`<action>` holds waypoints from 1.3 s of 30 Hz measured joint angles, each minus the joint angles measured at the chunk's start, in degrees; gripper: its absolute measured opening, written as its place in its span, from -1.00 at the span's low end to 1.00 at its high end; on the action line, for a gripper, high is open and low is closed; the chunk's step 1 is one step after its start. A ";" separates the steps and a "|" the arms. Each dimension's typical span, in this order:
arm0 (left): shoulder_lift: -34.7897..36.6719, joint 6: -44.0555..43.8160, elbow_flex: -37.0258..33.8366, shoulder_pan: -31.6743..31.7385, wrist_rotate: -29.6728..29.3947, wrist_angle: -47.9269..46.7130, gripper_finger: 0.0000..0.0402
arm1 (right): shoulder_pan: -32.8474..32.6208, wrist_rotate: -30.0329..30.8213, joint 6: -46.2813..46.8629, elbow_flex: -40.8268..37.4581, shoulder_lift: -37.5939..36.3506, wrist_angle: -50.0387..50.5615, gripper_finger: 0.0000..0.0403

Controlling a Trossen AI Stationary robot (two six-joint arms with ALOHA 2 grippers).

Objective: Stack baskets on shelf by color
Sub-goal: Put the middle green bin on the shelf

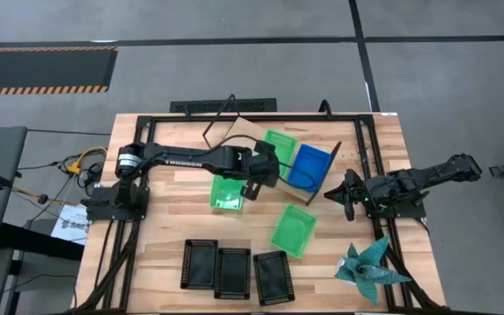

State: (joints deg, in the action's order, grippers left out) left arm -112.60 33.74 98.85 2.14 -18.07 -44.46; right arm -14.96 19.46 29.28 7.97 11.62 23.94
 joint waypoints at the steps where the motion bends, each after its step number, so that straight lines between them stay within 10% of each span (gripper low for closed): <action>1: 0.00 0.12 -0.93 0.12 -0.24 0.11 -1.00 | 0.00 0.00 -0.05 0.00 0.02 0.00 -0.75; 39: 0.00 5.92 -8.96 6.33 13.72 13.16 -0.94 | 0.04 0.04 -1.39 0.00 0.02 0.00 -0.75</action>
State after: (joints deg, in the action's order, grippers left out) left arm -112.60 39.66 89.89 8.47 -4.35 -31.30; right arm -14.92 19.51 27.88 7.97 11.64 23.94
